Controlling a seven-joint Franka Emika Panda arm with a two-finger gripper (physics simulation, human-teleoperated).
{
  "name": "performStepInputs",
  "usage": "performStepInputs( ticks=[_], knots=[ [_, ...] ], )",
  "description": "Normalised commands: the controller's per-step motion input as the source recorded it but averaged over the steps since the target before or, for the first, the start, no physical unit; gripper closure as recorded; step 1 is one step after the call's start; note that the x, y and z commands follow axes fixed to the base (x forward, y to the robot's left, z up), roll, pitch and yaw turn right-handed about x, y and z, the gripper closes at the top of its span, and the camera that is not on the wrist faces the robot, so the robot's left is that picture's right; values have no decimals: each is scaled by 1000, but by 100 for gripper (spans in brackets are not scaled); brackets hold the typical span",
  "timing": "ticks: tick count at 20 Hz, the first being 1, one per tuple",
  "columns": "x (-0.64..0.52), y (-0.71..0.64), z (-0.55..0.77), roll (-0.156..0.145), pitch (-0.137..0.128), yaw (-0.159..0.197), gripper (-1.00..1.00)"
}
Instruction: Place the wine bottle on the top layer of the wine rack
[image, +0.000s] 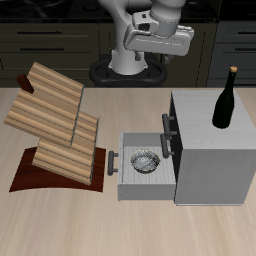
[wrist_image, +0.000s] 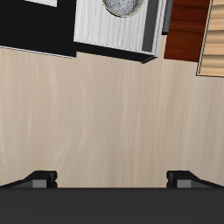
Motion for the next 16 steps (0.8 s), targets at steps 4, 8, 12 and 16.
performStepInputs(
  ticks=[4, 8, 12, 16],
  knots=[
    [-24, 296, 196, -39, -35, -8, -100],
    [3, 240, 269, 32, -72, -71, -100],
    [43, 121, 191, 72, -21, -43, -100],
    [48, 247, 242, 111, -2, -16, -100]
  ],
)
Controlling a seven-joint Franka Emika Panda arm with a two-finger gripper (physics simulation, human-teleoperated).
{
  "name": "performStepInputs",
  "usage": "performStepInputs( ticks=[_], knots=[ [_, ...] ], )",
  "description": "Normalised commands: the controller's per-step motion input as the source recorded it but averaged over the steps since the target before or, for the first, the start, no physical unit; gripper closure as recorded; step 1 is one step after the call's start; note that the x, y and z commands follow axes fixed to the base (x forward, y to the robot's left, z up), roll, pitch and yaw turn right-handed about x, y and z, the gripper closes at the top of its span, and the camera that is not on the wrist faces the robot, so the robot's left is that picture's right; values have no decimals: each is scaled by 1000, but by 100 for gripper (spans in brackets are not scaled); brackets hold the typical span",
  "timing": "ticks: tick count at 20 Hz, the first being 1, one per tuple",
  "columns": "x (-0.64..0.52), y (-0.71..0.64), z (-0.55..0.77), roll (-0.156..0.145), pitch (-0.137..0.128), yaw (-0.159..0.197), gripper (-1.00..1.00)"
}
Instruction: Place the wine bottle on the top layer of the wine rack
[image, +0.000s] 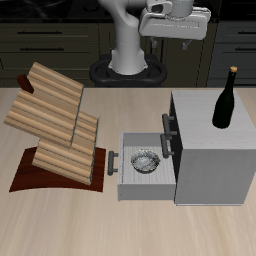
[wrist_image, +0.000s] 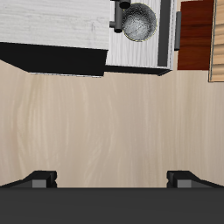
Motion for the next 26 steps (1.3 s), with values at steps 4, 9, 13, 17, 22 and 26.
performStepInputs(
  ticks=[4, 9, 13, 17, 22, 26],
  knots=[
    [107, 319, 54, 48, 12, 3, -100],
    [38, 262, 104, 50, 4, -22, -100],
    [60, 187, 151, 53, -21, -23, -100],
    [83, 110, 132, 26, -233, -37, -100],
    [55, 83, 45, -32, -220, 31, -100],
    [48, 125, 68, -36, -192, 49, -100]
  ],
)
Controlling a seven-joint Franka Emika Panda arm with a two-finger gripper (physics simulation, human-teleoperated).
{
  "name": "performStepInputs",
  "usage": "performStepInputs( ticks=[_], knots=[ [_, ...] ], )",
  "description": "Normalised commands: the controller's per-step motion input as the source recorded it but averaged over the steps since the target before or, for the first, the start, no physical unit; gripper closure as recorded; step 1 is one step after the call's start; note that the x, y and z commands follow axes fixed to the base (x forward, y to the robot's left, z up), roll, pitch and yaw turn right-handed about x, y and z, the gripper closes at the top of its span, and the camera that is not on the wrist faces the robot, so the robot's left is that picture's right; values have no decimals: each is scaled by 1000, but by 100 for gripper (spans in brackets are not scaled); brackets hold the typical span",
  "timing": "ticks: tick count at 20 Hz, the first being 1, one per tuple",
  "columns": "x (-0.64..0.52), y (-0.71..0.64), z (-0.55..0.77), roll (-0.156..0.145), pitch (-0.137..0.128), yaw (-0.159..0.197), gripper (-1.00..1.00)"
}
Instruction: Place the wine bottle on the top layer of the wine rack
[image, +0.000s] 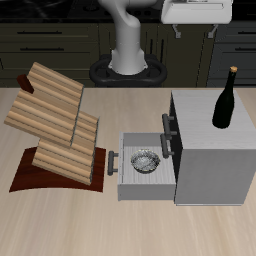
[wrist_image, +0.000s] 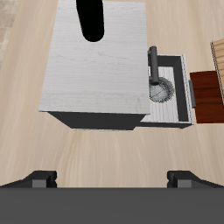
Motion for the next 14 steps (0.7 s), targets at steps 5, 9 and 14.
performStepInputs(
  ticks=[5, 9, 14],
  knots=[
    [45, 142, 83, 9, -223, 43, -100],
    [217, 70, 8, 44, -204, 87, -100],
    [328, 25, -58, 49, -76, 90, -100]
  ],
)
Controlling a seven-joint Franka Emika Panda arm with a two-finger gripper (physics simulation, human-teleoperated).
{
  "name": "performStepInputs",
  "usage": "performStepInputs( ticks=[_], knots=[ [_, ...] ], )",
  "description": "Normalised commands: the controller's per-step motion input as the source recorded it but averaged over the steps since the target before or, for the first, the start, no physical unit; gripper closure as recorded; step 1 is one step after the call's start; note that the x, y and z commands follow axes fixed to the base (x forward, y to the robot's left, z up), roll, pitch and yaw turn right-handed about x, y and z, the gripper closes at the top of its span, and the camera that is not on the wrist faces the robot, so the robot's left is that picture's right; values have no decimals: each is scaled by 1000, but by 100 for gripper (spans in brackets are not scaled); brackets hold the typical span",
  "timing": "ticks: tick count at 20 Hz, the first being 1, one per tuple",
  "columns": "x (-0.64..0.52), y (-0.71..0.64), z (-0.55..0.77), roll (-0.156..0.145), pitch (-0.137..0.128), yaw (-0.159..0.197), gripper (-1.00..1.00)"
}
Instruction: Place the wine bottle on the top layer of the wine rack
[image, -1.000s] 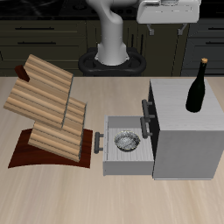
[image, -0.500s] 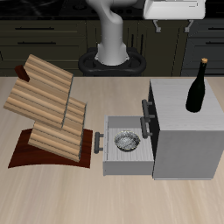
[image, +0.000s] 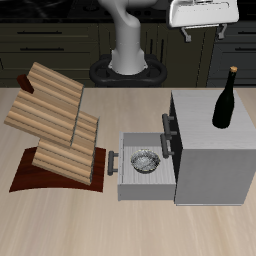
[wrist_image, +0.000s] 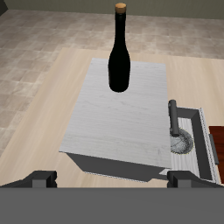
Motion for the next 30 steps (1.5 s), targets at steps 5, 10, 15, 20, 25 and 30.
performStepInputs(
  ticks=[5, 10, 15, 20, 25, 30],
  knots=[
    [392, -45, -8, -10, -45, 26, -100],
    [525, -213, 20, -57, -1, -82, -100],
    [431, 1, -6, -22, -39, -11, -100],
    [263, 183, -24, 18, -21, -12, -100],
    [164, 132, -56, 12, -5, 2, -100],
    [207, 91, -65, 11, -12, 31, -100]
  ],
)
